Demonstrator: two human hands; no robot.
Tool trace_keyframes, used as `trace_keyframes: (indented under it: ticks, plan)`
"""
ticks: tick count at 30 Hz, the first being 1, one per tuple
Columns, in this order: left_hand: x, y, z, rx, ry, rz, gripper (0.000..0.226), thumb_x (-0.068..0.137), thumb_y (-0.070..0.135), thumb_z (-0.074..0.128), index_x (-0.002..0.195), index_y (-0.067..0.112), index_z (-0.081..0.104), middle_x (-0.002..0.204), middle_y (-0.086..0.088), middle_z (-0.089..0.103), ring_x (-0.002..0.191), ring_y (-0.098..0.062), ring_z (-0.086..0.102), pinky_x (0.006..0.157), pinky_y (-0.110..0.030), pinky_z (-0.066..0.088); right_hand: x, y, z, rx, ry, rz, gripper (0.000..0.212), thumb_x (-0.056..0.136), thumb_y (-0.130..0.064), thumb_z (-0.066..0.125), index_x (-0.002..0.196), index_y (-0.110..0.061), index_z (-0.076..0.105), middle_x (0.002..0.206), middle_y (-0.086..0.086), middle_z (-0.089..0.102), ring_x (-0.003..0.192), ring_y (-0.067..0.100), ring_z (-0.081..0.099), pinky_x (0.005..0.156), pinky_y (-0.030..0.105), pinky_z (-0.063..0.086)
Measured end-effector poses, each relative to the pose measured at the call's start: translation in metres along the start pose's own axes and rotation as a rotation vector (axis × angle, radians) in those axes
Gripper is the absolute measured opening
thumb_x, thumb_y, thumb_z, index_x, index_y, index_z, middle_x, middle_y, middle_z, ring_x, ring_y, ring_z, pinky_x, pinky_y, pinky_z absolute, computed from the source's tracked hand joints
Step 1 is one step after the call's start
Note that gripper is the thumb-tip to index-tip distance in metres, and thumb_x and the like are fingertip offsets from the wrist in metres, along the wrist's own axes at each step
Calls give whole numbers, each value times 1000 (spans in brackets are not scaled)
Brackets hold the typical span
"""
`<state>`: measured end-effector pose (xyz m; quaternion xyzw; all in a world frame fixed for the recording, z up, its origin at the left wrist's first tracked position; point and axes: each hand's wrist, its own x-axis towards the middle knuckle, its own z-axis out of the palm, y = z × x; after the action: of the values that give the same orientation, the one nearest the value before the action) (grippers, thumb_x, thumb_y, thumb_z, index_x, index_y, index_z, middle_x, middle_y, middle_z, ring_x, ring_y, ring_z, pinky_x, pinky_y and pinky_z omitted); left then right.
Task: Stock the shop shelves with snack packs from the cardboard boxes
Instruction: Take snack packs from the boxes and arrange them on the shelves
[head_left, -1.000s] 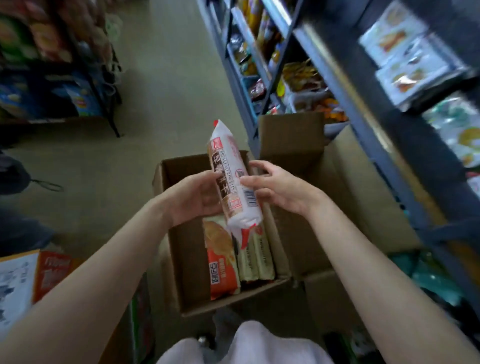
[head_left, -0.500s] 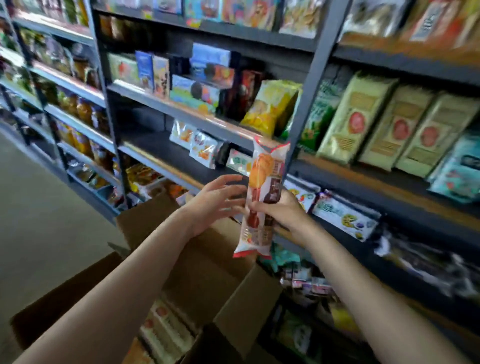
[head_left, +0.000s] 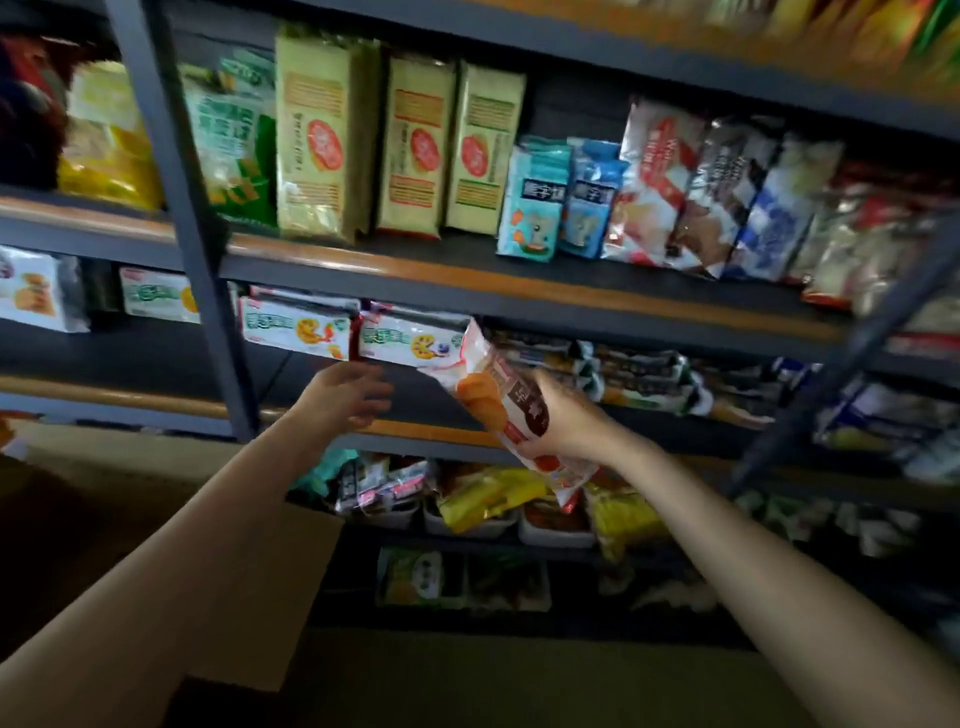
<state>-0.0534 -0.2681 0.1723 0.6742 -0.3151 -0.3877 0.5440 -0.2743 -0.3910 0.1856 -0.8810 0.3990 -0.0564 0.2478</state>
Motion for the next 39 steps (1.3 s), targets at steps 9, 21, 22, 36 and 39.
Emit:
trace_keyframes:
  ticks: [9, 21, 22, 36, 39]
  plan:
    - [31, -7, 272, 481, -221, 198, 29, 87, 4, 56, 115, 6, 52, 101, -16, 66, 96, -31, 62, 89, -44, 49, -58, 237, -70, -293, -46, 90, 68, 77, -37, 72, 130, -27, 31, 133, -5, 47, 119, 25, 45, 94, 46, 30]
    - [34, 11, 583, 831, -725, 391, 41, 93, 17, 51, 133, 16, 44, 134, -2, 45, 121, -17, 46, 85, -15, 34, -158, 502, -165, 21, 141, 611, 70, 67, -28, 82, 115, -19, 33, 104, 2, 57, 102, 31, 58, 90, 52, 44]
    - [38, 10, 593, 853, -733, 409, 42, 92, 17, 52, 133, 16, 44, 134, -3, 44, 122, -17, 45, 89, -18, 34, -155, 513, -167, 61, 173, 632, 67, 66, -26, 82, 112, -18, 33, 100, 1, 57, 100, 31, 60, 88, 52, 45]
    - [93, -21, 712, 1059, -504, 368, 72, 91, 12, 51, 148, 21, 8, 156, -6, -9, 143, -29, 9, 112, -35, 25, -65, 606, -178, -120, 115, 368, 60, 71, -23, 74, 117, -21, 36, 117, 6, 56, 115, 32, 47, 94, 44, 32]
    - [95, -35, 726, 1091, -331, 208, 73, 92, 15, 52, 149, 16, 7, 156, -12, -7, 142, -32, 9, 113, -36, 20, -29, 614, -171, -209, 167, 203, 66, 79, -20, 70, 134, -13, 33, 126, 10, 52, 116, 31, 51, 93, 40, 37]
